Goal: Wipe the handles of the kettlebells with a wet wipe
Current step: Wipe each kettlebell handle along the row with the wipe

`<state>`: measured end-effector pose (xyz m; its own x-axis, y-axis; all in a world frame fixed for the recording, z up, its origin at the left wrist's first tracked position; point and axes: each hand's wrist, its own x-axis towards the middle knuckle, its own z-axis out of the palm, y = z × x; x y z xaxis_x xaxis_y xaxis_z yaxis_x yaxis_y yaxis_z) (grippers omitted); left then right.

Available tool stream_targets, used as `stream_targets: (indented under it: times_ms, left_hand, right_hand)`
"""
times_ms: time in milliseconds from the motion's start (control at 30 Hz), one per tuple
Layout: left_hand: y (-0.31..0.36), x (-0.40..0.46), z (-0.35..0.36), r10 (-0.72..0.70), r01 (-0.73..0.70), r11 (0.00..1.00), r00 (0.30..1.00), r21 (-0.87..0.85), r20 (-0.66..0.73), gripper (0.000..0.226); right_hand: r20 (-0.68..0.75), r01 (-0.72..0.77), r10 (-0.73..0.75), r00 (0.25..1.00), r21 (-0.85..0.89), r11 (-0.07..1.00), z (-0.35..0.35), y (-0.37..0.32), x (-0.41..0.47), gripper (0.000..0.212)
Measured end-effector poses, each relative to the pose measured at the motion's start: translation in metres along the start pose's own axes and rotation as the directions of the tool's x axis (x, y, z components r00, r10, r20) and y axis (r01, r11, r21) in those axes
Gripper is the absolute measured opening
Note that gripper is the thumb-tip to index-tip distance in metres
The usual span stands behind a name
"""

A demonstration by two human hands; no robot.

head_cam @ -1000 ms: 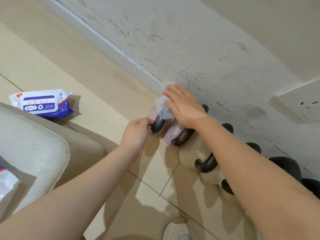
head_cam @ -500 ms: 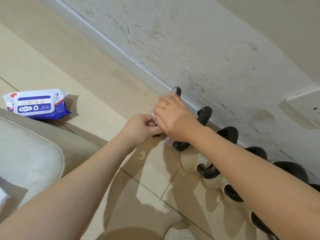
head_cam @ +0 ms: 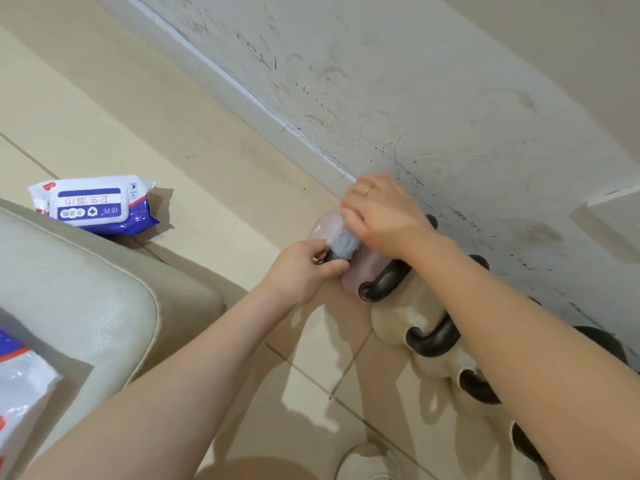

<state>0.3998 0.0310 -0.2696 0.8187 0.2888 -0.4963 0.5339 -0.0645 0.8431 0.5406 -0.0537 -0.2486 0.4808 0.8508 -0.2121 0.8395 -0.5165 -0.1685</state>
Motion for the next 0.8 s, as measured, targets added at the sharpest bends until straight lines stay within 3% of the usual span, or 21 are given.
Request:
stream_targets:
  times_ms: [100,200,233,267,333,400,467,567,667,733,800]
  left_hand:
    - [-0.008,-0.010,-0.002,0.017,-0.017,1.000,1.000,0.010,0.010,0.033]
    - [-0.017,-0.021,-0.002,0.024,-0.024,0.999,1.000,0.034,0.021,0.024]
    - [-0.020,-0.024,-0.002,0.031,-0.032,0.999,0.999,0.037,0.029,0.023]
    - [-0.021,-0.027,-0.002,0.038,-0.040,0.998,0.999,0.040,0.034,0.024]
    - [-0.021,-0.030,-0.003,0.058,-0.060,0.997,0.998,0.054,0.027,0.024]
    - [-0.020,-0.029,-0.003,0.077,-0.078,0.995,0.997,0.061,0.018,0.023]
    - [-0.019,-0.027,-0.003,0.081,-0.081,0.995,0.997,0.055,0.014,0.023]
    - [-0.017,-0.023,-0.002,0.068,-0.068,0.998,0.998,-0.006,-0.004,0.023]
    - [-0.015,-0.017,-0.005,0.041,-0.042,0.998,0.998,-0.039,-0.041,0.020]
    - [-0.012,-0.013,-0.012,0.044,-0.046,0.998,0.998,-0.037,-0.048,0.014]
    - [-0.009,-0.009,-0.018,0.045,-0.046,0.999,0.999,-0.023,-0.027,0.013]
  right_hand:
    - [0.034,-0.241,0.238,0.971,0.176,0.955,-0.002,0.002,0.010,0.036]
    - [-0.056,-0.229,0.279,0.959,0.430,0.874,0.008,-0.011,-0.002,0.031]
    - [-0.063,-0.251,0.343,0.937,0.560,0.789,0.011,-0.014,-0.005,0.030]
    - [-0.038,-0.284,0.443,0.895,0.718,0.635,0.011,-0.016,-0.005,0.028]
    - [0.083,-0.325,0.661,0.746,0.911,0.252,0.008,-0.024,0.000,0.026]
    - [0.238,-0.365,0.779,0.580,0.931,-0.013,0.010,-0.036,0.002,0.023]
    - [0.342,-0.411,0.813,0.471,0.901,-0.141,0.016,-0.049,0.002,0.025]
    - [0.530,-0.520,0.701,0.477,0.813,-0.261,0.016,-0.060,0.002,0.046]
    - [0.572,-0.394,0.552,0.606,0.819,-0.416,0.007,-0.056,0.011,0.041]
    - [0.577,-0.347,0.531,0.621,0.809,-0.474,0.010,-0.067,0.012,0.048]
    - [0.509,-0.327,0.587,0.630,0.859,-0.393,0.021,-0.082,0.005,0.045]
